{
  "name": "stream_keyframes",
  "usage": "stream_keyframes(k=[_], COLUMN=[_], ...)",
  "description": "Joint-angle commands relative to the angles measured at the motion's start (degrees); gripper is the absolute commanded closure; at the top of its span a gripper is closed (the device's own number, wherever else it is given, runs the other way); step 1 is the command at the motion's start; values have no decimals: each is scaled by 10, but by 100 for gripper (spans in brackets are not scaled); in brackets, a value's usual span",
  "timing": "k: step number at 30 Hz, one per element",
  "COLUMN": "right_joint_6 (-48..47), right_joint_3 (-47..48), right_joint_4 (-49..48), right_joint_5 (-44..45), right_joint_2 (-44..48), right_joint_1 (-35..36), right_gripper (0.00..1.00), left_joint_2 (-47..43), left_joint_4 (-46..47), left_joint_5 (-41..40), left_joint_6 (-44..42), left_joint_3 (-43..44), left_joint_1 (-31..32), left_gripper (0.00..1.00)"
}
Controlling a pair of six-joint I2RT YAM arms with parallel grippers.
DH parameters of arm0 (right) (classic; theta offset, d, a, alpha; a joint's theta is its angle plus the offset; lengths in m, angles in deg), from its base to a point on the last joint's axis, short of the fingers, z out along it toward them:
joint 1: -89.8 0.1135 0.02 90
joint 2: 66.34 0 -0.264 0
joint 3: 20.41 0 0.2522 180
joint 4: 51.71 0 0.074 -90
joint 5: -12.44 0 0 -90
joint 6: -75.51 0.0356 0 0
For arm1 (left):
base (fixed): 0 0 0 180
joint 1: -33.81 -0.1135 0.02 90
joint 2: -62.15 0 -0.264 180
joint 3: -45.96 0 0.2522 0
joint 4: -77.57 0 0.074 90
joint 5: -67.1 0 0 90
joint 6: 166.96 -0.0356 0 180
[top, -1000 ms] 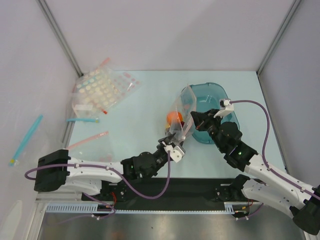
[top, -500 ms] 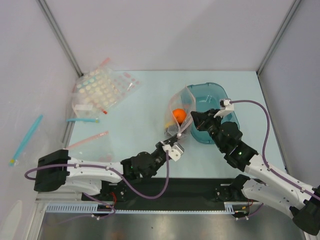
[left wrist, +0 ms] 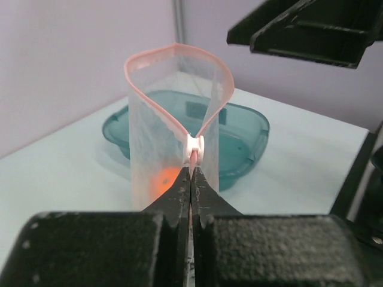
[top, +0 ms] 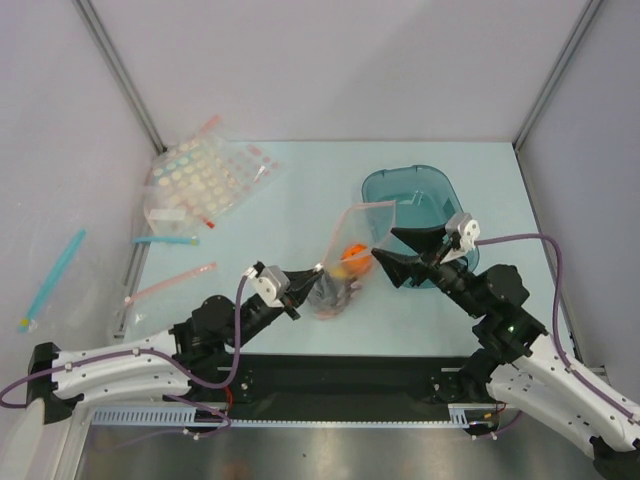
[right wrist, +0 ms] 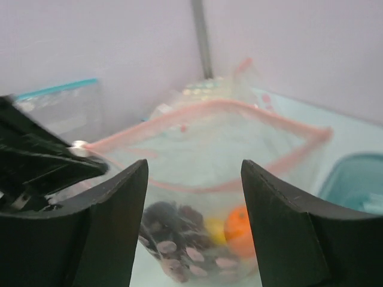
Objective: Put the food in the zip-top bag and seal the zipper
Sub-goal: Zip the zipper food storage bag at the center of the board.
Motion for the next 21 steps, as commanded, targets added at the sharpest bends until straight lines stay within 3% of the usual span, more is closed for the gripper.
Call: stream_keyframes(k=[1,7,12,21], right_joint_6=[-82,-154,-265,-331], right_joint_3=[-12,-33,-29,-24], right_joint_4=[-39,-89,-49,-9], right_joint_5=[-192,-318,-307,-302], right_joint_2=[8,-18,-44,-38], right_joint_1=[2,37,98,127], right_gripper=[31,33,32,35], left_joint_2=[-11,-23,-34,10], left_joint_4=[-73,-124,-169,-185], left_joint_5=[60,122,158,198], left_joint_6=[58,65,77,54], left_joint_3=[2,-2,7,23], left_joint_1=[-2,-2,-2,1], left_gripper=[100,100,100,100])
